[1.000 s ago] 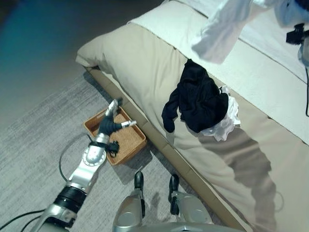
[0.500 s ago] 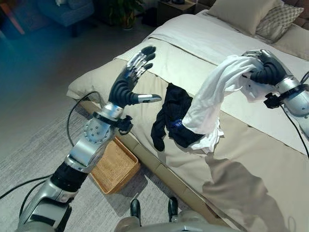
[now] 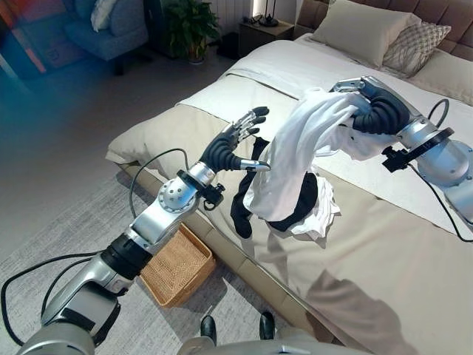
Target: Pick up clothes into the bucket
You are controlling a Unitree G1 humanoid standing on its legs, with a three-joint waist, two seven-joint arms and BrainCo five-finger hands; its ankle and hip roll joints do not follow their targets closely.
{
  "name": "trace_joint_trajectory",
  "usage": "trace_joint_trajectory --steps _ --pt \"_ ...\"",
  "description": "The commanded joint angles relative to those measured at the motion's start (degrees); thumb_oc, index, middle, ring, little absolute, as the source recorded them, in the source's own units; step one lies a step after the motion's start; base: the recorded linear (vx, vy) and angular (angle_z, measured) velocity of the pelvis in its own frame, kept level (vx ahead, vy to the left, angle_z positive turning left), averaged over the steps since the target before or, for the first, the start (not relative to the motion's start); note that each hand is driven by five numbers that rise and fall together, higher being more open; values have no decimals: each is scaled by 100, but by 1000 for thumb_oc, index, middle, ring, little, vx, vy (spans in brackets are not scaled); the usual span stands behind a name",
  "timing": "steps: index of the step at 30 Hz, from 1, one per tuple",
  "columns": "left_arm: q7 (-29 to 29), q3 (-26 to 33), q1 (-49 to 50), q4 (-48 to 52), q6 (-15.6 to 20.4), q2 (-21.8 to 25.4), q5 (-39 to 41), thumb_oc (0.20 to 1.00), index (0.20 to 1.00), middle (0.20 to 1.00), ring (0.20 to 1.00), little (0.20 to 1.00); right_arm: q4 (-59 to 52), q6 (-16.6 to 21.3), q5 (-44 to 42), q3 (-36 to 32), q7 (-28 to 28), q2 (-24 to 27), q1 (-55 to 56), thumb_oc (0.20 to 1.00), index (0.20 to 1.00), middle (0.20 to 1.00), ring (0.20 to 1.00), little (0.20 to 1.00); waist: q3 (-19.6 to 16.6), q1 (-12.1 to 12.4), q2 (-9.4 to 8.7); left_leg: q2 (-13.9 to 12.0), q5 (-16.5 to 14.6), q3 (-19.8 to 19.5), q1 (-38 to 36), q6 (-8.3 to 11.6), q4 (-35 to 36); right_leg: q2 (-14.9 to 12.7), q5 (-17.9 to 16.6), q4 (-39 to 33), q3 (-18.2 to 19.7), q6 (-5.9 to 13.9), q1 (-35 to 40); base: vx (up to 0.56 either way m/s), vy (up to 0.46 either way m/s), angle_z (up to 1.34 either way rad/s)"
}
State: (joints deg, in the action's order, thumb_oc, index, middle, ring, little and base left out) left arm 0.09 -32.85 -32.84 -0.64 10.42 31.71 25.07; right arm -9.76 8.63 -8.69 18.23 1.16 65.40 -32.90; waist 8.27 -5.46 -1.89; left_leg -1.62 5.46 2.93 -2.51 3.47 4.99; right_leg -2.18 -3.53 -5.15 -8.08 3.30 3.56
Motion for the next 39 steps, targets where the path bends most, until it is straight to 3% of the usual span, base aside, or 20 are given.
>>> trace_joint_trajectory --steps 1,5,16,22,28,29,30,31,32,37,39 --pt "238 -160 -698 -732 181 -354 -492 1000 1000 1000 1000 1000 -368 346 -433 -6 9 -300 -547 200 200 200 200 200 -380 81 -277 32 -554 34 -169 -50 -185 -401 78 165 -185 559 14 0 0 0" --pt "408 -170 -861 -1132 119 -700 -782 1000 1000 1000 1000 1000 -748 423 -694 93 163 -496 -616 200 200 200 200 200 -356 55 -285 44 -552 18 -159 -68 -183 -415 82 207 -185 562 -15 0 0 0" --pt "443 -434 -1200 -1373 87 -1274 -576 1000 1000 1000 1000 1000 -1249 455 -1458 519 558 -822 -761 200 200 200 200 200 -328 44 -339 69 -546 -42 -119 -83 -229 -443 77 252 -225 561 -28 0 1 0" --pt "189 -663 -1227 -1151 63 -1415 465 1000 1000 1000 1000 1000 -1230 386 -1668 700 576 -953 -840 200 200 200 200 200 -336 52 -334 73 -534 -63 -91 -77 -252 -461 63 236 -265 561 -13 0 0 0" --pt "-154 -854 -1097 -881 -14 -1194 1384 1000 1000 1000 1000 1000 -1036 349 -1815 692 485 -959 -817 200 200 200 200 200 -359 37 -318 78 -511 -36 -94 -64 -224 -470 37 216 -280 565 -20 0 0 0" --pt "-185 -847 -1055 -845 -28 -1143 1517 875 875 875 875 875 -983 339 -1836 681 453 -951 -818 200 200 200 200 200 -365 35 -318 78 -503 -30 -92 -58 -218 -469 35 215 -278 562 -20 0 0 0" --pt "-267 -844 -963 -805 -47 -1100 1710 363 363 363 363 363 -928 340 -1896 660 425 -975 -792 200 200 200 200 200 -372 30 -320 76 -496 -22 -99 -53 -205 -471 29 205 -281 563 -16 0 0 0" --pt "-301 -813 -858 -795 -59 -1080 1888 253 253 253 253 253 -840 336 -1957 624 376 -1010 -755 200 200 200 200 200 -373 29 -320 79 -497 -20 -101 -52 -205 -472 23 203 -285 562 -18 0 0 0" --pt "-357 -763 -758 -758 -73 -1025 1980 200 200 200 200 200 -770 329 -1983 585 343 -1015 -721 200 200 200 200 200 -382 28 -326 80 -499 -16 -103 -50 -204 -470 24 197 -287 560 -12 0 0 0" --pt "-524 -411 -193 -558 -77 -833 2317 200 200 200 200 200 -487 310 -2088 208 233 -1013 -391 200 200 200 200 200 -404 40 -356 73 -512 2 -137 -46 -184 -469 30 180 -285 559 17 0 0 0" --pt "-580 -245 40 -436 -76 -761 2433 200 200 200 200 200 -386 297 -2085 -9 195 -1002 -171 269 269 269 269 269 -407 63 -368 74 -519 0 -142 -45 -178 -470 35 180 -307 558 23 0 0 0"
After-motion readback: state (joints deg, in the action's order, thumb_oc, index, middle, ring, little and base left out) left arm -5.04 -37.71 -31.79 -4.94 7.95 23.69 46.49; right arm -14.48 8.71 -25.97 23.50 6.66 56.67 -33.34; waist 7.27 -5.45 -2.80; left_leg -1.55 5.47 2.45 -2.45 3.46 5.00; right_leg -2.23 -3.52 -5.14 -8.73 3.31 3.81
